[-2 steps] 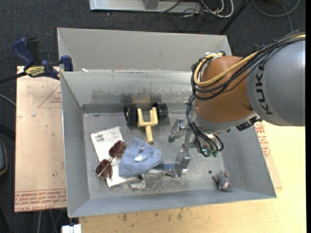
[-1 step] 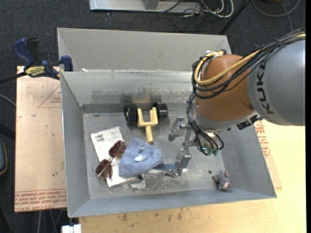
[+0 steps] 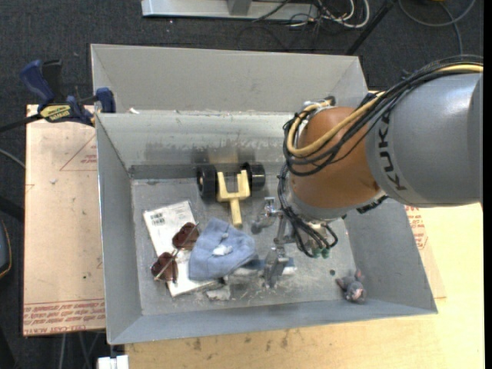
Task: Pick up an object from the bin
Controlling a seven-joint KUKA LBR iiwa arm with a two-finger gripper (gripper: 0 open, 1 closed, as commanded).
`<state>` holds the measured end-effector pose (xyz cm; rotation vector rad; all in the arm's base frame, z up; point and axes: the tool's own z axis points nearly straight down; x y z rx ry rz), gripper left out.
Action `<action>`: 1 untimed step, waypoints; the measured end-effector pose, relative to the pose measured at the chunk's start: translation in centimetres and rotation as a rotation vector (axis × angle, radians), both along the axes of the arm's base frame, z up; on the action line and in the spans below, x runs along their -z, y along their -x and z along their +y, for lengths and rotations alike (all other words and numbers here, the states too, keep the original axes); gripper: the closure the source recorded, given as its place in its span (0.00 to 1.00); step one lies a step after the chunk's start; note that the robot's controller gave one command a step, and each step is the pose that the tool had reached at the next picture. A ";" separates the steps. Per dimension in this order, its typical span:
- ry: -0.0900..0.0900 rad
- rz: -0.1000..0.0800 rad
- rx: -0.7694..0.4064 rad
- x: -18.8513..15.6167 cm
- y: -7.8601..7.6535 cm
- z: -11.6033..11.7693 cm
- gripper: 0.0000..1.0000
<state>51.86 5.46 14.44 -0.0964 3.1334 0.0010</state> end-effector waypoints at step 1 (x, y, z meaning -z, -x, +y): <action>0.000 0.005 -0.036 5.0 0.7 4.7 0.00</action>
Offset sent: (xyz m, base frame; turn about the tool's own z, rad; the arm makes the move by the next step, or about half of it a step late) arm -0.0323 0.0265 -0.0661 0.0259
